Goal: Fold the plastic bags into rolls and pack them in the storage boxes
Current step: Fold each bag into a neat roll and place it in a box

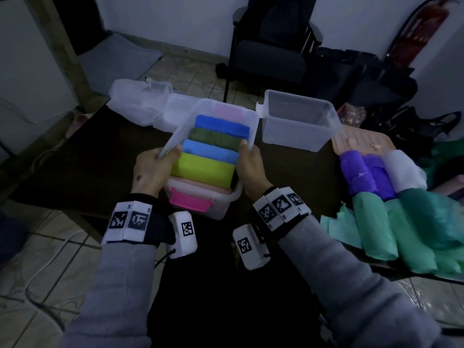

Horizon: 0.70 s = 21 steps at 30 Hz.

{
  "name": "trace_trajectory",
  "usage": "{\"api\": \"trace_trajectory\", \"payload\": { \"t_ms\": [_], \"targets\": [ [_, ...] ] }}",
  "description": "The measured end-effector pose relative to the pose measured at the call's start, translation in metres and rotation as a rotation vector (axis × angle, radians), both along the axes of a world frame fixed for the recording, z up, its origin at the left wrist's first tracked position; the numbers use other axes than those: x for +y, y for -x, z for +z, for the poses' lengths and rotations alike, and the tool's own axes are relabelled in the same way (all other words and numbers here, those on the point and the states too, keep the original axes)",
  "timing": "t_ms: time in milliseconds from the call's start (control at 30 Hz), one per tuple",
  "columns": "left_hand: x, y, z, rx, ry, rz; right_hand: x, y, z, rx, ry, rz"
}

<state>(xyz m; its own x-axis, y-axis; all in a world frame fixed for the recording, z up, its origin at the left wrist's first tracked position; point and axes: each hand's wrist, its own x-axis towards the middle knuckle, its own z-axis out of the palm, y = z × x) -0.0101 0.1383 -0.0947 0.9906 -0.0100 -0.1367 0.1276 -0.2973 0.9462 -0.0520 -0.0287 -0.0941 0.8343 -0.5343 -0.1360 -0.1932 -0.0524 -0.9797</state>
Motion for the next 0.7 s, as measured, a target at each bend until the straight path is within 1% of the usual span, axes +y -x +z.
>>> {"api": "trace_trajectory", "payload": {
  "t_ms": [33, 100, 167, 233, 267, 333, 400, 467, 533, 567, 600, 700],
  "targets": [
    [0.000, 0.000, 0.003, 0.012, -0.034, -0.008, -0.002, 0.000, 0.000, 0.001, 0.005, 0.020],
    [-0.006, 0.004, 0.015, -0.029, -0.190, 0.031, -0.006, 0.003, 0.002, 0.002, 0.002, 0.077],
    [-0.018, 0.015, 0.034, -0.196, -0.287, 0.089, -0.017, 0.010, 0.004, 0.024, -0.003, 0.100],
    [-0.037, 0.035, 0.055, -0.398, -0.288, 0.102, -0.034, 0.019, 0.008, 0.089, 0.038, 0.065],
    [-0.048, 0.045, 0.064, -0.468, -0.276, 0.071, -0.046, 0.023, 0.008, 0.128, 0.073, 0.034],
    [-0.075, 0.065, 0.075, -0.520, -0.232, -0.074, -0.074, 0.035, 0.008, 0.207, 0.160, -0.020],
    [-0.105, 0.086, 0.074, -0.508, -0.191, -0.264, -0.106, 0.048, 0.007, 0.281, 0.302, -0.085],
    [-0.137, 0.101, 0.058, -0.469, -0.237, -0.452, -0.140, 0.069, 0.010, 0.354, 0.558, -0.162],
    [-0.166, 0.113, 0.031, -0.351, -0.337, -0.628, -0.175, 0.091, 0.013, 0.452, 0.804, -0.285],
    [-0.178, 0.117, 0.017, -0.273, -0.391, -0.707, -0.192, 0.102, 0.015, 0.510, 0.874, -0.350],
    [-0.188, 0.121, 0.003, -0.204, -0.445, -0.766, -0.208, 0.113, 0.016, 0.571, 0.908, -0.414],
    [-0.206, 0.124, -0.033, -0.077, -0.617, -0.842, -0.247, 0.148, 0.017, 0.758, 0.849, -0.574]
  ]
}}
